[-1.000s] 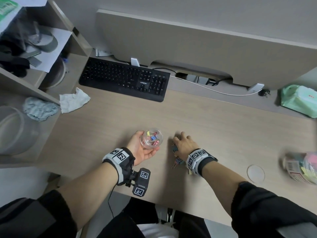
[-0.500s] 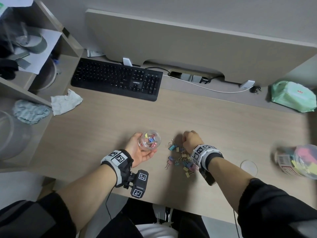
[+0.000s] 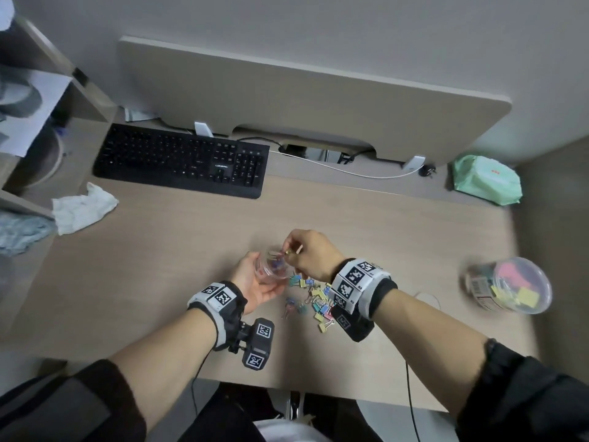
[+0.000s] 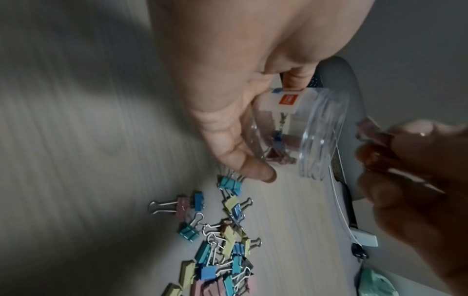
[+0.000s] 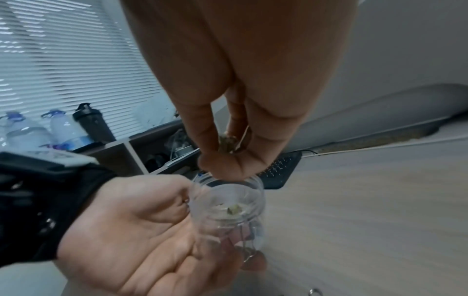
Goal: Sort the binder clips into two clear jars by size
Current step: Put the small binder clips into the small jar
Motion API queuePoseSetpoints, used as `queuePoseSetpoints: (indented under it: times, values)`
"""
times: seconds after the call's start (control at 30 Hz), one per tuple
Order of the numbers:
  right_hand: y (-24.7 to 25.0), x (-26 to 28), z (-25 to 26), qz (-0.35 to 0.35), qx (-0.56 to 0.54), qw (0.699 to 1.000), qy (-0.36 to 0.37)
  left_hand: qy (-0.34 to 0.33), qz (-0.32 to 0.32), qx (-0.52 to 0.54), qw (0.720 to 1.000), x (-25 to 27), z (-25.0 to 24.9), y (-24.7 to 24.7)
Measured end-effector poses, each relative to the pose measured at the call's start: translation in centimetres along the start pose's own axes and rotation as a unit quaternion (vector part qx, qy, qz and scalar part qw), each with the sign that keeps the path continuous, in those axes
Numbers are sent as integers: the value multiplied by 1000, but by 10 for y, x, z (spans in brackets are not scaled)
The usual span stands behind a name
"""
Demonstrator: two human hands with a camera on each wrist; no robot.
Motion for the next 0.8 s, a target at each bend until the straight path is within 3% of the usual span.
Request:
queuePoseSetpoints:
  times: [0.1, 0.23, 0.4, 0.47, 0.63, 0.8]
  values:
    - [-1, 3, 8, 3, 64, 998, 29, -2, 18, 5, 1000, 2, 1, -10]
    - [11, 7, 8, -16, 52, 998, 35, 2, 27, 14, 1000, 5, 1, -15]
    - [27, 4, -31, -58, 70, 995, -30, 15, 10, 14, 1000, 3, 1, -9]
    - [25, 4, -59, -35, 152, 985, -72, 16, 6, 13, 1000, 2, 0, -5]
    - [0, 23, -113, 99, 267, 940, -187, 17, -4, 13, 1000, 0, -1, 6]
    - [-37, 37, -128, 157, 357, 905, -170, 18, -11, 12, 1000, -2, -1, 14]
Point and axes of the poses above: each hand's wrist, its own x-axis away from the middle knuckle, its own y-axis out of the back of the hand, z = x × y, the point moved 4 cm from there along -x, towards the middle knuckle, and after that the axes turned 13 degrees about x, right-handed, at the moved point
